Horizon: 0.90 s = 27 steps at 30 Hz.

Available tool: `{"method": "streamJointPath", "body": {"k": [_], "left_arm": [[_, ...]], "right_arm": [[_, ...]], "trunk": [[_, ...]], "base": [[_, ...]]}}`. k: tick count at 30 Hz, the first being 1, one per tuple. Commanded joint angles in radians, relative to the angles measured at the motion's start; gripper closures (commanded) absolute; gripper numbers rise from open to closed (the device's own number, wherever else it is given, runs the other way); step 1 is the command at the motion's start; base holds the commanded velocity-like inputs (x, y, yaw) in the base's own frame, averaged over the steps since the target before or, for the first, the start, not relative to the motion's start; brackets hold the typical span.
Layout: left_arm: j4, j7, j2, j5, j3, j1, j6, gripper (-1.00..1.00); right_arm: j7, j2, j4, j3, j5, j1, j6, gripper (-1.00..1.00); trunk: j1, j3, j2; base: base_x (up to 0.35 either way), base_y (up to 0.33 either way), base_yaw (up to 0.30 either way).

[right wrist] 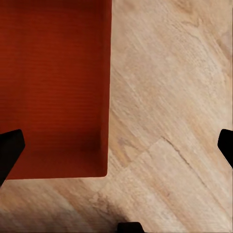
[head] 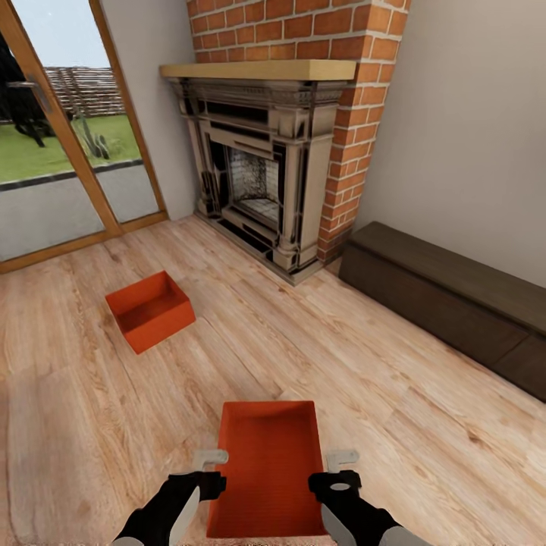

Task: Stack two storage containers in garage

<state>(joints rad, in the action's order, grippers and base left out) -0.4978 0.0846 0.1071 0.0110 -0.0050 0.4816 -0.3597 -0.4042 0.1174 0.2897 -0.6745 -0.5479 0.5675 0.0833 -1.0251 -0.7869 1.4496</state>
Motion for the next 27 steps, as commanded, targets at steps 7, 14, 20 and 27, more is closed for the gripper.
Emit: {"method": "streamJointPath", "body": {"k": [7, 14, 20, 27], "left_arm": [[-0.004, 0.000, -0.001, 0.003, -0.001, 0.000, -0.005, -1.00], [-0.004, -0.002, -0.002, 0.006, -0.001, 0.000, -0.005, -1.00], [-0.007, -0.003, 0.001, 0.007, -0.001, 0.000, -0.007, -1.00], [-0.028, -0.003, 0.002, 0.007, 0.000, 0.000, -0.012, -1.00]], "right_arm": [[-0.013, 0.003, 0.007, -0.007, 0.010, 0.044, 0.023, -1.00], [-0.014, 0.005, -0.021, -0.005, 0.007, 0.087, 0.027, -1.00], [-0.013, 0.007, -0.044, -0.002, 0.001, 0.090, 0.016, -1.00], [-0.012, 0.009, -0.046, 0.001, 0.001, 0.091, 0.008, -1.00]], "trunk": [[0.000, -0.012, 0.000], [0.000, -0.024, 0.000], [0.000, -0.033, 0.000], [0.000, -0.037, 0.000]], "base": [[0.000, 0.000, 0.083], [0.000, 0.000, 0.097], [0.000, 0.000, 0.091], [0.000, 0.000, 0.016]]}}
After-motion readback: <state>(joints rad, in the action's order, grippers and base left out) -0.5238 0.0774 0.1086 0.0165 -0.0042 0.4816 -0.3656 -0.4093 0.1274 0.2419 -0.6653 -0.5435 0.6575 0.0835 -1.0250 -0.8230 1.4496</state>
